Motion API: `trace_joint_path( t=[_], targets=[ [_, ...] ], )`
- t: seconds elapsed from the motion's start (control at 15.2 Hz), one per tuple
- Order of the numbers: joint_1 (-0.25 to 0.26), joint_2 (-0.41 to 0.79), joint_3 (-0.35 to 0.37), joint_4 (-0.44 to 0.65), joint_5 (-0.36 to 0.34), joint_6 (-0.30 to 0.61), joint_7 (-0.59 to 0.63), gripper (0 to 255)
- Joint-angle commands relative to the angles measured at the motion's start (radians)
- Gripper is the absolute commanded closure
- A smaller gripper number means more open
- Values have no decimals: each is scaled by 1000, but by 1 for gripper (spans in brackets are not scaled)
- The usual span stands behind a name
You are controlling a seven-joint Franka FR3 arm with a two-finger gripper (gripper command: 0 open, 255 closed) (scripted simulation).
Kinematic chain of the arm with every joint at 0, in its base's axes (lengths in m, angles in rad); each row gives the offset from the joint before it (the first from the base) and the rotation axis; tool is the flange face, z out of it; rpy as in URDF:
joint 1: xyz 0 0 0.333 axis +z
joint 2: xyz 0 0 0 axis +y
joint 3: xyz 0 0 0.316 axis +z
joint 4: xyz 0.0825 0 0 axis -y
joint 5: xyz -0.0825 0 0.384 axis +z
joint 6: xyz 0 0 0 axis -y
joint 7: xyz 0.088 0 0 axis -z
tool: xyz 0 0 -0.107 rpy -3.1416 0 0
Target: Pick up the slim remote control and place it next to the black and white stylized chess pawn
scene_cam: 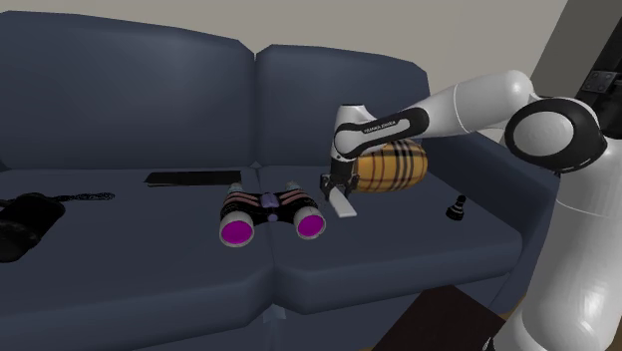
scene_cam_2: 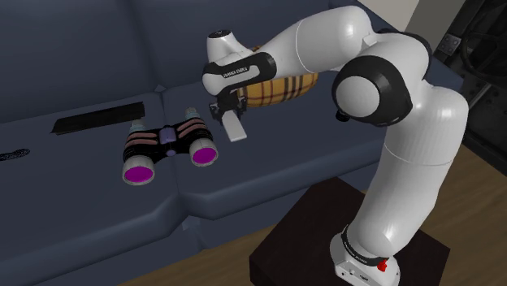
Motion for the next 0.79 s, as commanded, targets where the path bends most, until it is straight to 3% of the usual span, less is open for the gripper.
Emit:
trace_joint_path(
  t=[0.0, 0.73],
  targets=[
    [0, -9, 0, 15, 1, -24, -1, 255],
    [-1, -54, 2, 105, 8, -159, -7, 255]
  ],
)
